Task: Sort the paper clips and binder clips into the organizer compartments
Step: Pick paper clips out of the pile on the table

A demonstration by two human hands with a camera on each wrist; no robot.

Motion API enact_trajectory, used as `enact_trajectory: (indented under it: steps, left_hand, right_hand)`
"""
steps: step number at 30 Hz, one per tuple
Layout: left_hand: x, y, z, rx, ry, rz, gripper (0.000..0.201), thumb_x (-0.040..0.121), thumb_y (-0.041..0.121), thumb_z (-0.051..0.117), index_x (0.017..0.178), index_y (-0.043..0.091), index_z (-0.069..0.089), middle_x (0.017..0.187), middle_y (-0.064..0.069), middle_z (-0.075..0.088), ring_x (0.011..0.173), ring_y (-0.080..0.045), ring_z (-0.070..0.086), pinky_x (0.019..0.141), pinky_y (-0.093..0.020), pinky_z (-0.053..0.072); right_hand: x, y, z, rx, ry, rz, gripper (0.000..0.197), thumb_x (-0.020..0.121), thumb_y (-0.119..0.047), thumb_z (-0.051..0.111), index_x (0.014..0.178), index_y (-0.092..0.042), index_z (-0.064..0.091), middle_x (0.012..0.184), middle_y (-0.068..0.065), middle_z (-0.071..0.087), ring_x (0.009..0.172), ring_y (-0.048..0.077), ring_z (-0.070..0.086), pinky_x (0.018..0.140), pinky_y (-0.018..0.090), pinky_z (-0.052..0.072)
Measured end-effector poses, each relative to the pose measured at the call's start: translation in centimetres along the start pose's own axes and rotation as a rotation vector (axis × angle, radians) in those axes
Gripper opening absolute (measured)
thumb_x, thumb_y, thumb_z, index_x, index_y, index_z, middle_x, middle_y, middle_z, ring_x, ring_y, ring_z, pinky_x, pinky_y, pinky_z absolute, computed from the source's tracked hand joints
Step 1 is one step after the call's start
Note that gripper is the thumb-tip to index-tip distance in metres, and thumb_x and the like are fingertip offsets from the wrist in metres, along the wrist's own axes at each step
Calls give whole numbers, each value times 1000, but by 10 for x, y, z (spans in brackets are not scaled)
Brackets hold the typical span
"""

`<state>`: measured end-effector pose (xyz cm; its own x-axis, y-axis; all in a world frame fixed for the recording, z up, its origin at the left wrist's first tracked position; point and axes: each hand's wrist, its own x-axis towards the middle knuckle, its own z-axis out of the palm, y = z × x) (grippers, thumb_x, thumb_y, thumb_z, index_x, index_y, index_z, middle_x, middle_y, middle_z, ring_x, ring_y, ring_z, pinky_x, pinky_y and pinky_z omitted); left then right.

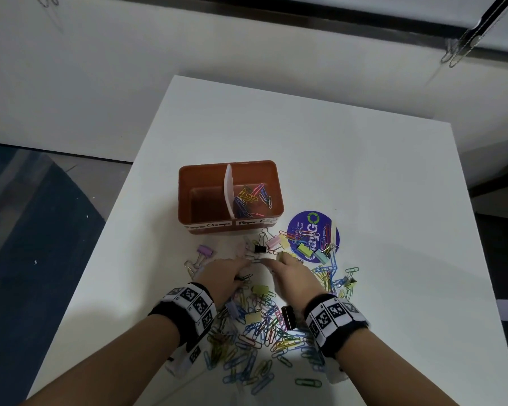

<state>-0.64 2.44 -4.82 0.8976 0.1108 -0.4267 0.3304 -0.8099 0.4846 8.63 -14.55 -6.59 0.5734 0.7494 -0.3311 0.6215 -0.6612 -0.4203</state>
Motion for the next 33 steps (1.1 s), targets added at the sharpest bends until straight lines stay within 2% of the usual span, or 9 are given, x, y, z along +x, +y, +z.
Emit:
enact_trajectory:
  steps: [3, 7, 11, 14, 17, 24, 27, 29, 33]
  left_hand:
    - [2, 4, -1, 16, -1, -5, 51, 89, 20, 56, 137, 30, 43, 125, -4, 62, 115, -22, 55, 96, -30, 41]
    - [5, 2, -4, 76, -44, -9, 41, 89, 19, 53, 130, 24, 52, 129, -7, 58, 119, -25, 52, 100, -33, 42]
    - [5, -1, -4, 7, -25, -55, 34, 87, 18, 57, 121, 18, 58, 123, -6, 62, 114, -24, 56, 97, -31, 43]
    - [4, -2, -5, -39, -9, -61, 27, 86, 17, 59, 114, 15, 60, 117, -6, 65, 110, -23, 58, 95, -31, 45]
    - [3, -2, -8, -54, 5, -58, 23, 86, 18, 60, 109, 14, 61, 113, -6, 66, 106, -22, 59, 94, -33, 46]
    - [2, -2, -14, -115, 36, -59, 20, 83, 15, 63, 103, 11, 62, 107, -8, 68, 100, -23, 62, 90, -35, 49]
    - [-1, 3, -16, -126, 65, -46, 20, 83, 15, 65, 102, 10, 63, 106, -8, 68, 100, -23, 62, 89, -34, 49]
    - [-3, 5, -18, -131, 80, -34, 19, 82, 14, 65, 101, 9, 63, 105, -8, 69, 99, -23, 62, 89, -34, 49]
    - [-11, 10, -25, -150, 106, -2, 17, 82, 12, 65, 98, 8, 63, 102, -8, 69, 98, -22, 62, 89, -33, 48]
  right_hand:
    - [3, -5, -4, 0, -13, -28, 52, 86, -8, 51, 131, -34, 48, 91, 8, 50, 80, 30, 56, 65, 35, 49]
    - [1, -6, -8, 44, -39, 31, 39, 94, -19, 44, 131, -28, 50, 105, 7, 53, 88, 23, 53, 71, 27, 40]
    - [-5, 1, -6, 42, 16, 35, 36, 92, -12, 49, 125, -23, 57, 108, 7, 56, 92, 30, 61, 74, 33, 51]
    - [-1, -1, -12, 125, 6, 27, 37, 92, -18, 53, 129, -22, 53, 119, 6, 59, 105, 27, 58, 84, 33, 49]
    - [6, -5, -14, 67, -90, 20, 36, 92, -20, 54, 128, -22, 54, 122, 4, 59, 111, 25, 56, 91, 33, 48]
    - [12, -10, -12, 43, -101, 100, 15, 89, -16, 55, 99, -9, 64, 110, 7, 53, 96, 29, 58, 82, 32, 51]
    - [10, -14, -8, -20, -93, 88, 19, 90, -11, 50, 102, -9, 64, 110, 8, 58, 100, 29, 59, 82, 34, 52]
    - [6, -19, -10, -78, -100, 79, 22, 90, -8, 47, 106, -10, 61, 111, 9, 61, 103, 29, 57, 82, 34, 48]
    - [-3, -24, -13, -41, -66, 122, 21, 91, -10, 45, 107, -12, 58, 107, 11, 64, 101, 30, 57, 79, 35, 47]
